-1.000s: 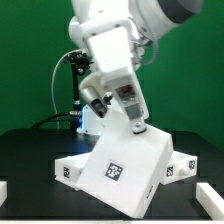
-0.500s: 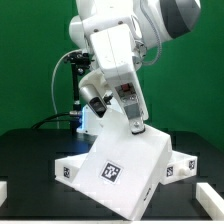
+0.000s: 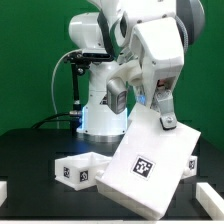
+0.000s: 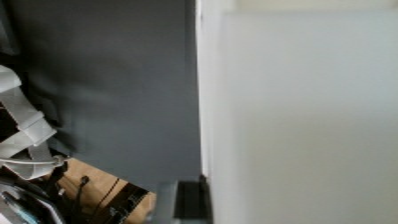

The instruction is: Assemble drawer

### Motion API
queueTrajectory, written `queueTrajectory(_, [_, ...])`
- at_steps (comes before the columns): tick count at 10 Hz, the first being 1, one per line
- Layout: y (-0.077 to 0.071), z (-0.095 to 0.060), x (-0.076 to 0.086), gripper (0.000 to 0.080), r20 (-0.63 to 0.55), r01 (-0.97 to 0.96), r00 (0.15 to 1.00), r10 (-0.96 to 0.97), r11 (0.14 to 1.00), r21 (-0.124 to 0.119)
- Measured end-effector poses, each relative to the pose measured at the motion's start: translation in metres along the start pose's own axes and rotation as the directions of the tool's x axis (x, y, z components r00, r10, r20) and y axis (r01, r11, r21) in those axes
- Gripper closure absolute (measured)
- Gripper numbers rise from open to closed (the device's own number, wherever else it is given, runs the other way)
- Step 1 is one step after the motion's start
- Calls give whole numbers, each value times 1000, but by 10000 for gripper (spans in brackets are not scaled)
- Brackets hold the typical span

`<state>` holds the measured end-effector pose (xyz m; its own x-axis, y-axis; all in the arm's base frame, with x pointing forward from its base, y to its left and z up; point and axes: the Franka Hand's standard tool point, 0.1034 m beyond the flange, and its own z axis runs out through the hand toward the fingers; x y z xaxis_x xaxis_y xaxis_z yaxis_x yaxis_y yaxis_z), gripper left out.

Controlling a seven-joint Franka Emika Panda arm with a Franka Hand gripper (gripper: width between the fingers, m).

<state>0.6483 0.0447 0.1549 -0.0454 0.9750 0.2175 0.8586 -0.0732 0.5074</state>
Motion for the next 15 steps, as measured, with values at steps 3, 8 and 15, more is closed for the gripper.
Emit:
queueTrajectory(3, [-8,-3,13,766,11,-97,995,97,991,90])
queueTrajectory(8, [-24,-9,41,767,80,-165,985,153,968,189])
queueTrajectory(15, [-41,17,46,766,67,-58,997,37,940,337])
